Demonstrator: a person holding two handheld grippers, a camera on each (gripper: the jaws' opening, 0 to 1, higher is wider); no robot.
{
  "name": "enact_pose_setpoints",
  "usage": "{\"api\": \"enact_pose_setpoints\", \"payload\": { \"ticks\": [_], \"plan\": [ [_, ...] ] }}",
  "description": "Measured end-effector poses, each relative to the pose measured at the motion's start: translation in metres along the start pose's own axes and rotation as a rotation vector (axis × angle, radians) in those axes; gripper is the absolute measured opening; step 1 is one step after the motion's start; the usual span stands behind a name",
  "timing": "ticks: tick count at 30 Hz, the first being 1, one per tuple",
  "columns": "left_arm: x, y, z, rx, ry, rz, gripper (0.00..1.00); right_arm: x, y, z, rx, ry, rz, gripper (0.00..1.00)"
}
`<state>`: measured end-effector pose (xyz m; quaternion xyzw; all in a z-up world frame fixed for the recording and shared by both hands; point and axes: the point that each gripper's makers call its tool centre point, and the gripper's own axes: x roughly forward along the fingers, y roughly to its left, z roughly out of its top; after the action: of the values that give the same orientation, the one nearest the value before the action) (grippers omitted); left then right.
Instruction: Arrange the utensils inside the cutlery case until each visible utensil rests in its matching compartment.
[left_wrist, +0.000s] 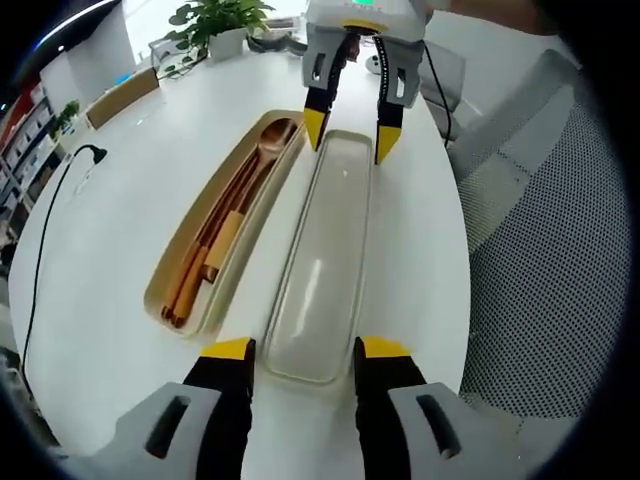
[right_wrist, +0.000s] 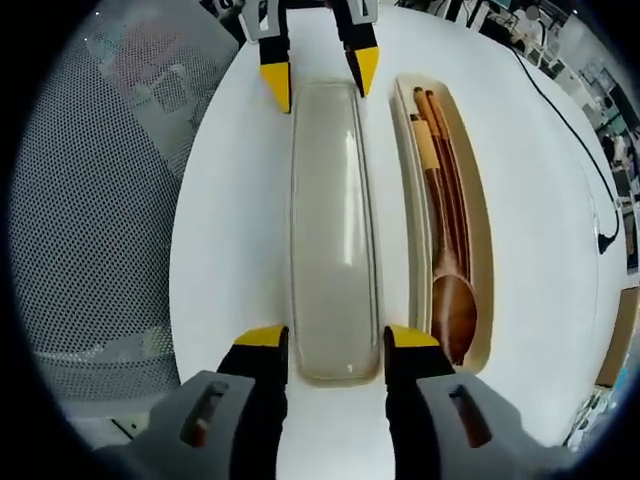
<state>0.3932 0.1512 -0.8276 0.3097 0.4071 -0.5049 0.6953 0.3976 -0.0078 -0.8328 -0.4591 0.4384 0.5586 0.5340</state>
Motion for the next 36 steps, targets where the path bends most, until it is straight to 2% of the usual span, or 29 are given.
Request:
{"api": "enact_pose_setpoints", "payload": {
  "ticks": [9, 15, 18, 21, 24, 30, 36],
  "plan": [
    [0.001, 0.000, 0.001, -0.003, -0.009, 0.001, 0.41, 0.000, 0.000, -0.002, 0.007, 0.038, -0.002, 0.33],
    [0.001, 0.000, 0.002, -0.026, -0.019, 0.007, 0.41, -0.001, -0.001, -0.003, 0.016, 0.014, 0.005, 0.32],
    [0.000, -0.001, 0.003, -0.006, -0.029, 0.009, 0.41, -0.001, 0.000, -0.003, 0.018, -0.021, 0.009, 0.32],
    [0.000, -0.001, 0.003, 0.009, -0.024, 0.014, 0.41, -0.001, 0.000, -0.002, 0.019, -0.025, 0.010, 0.32],
    [-0.001, -0.002, 0.005, 0.069, -0.026, 0.023, 0.42, -0.001, -0.001, -0.001, 0.019, -0.016, 0.017, 0.32],
    [-0.001, -0.003, 0.007, 0.109, -0.031, 0.022, 0.45, -0.005, -0.001, -0.002, 0.025, -0.047, 0.091, 0.32],
    [-0.002, -0.003, 0.011, 0.116, -0.046, 0.021, 0.45, -0.006, -0.002, 0.000, 0.103, -0.098, 0.149, 0.32]
  ]
}}
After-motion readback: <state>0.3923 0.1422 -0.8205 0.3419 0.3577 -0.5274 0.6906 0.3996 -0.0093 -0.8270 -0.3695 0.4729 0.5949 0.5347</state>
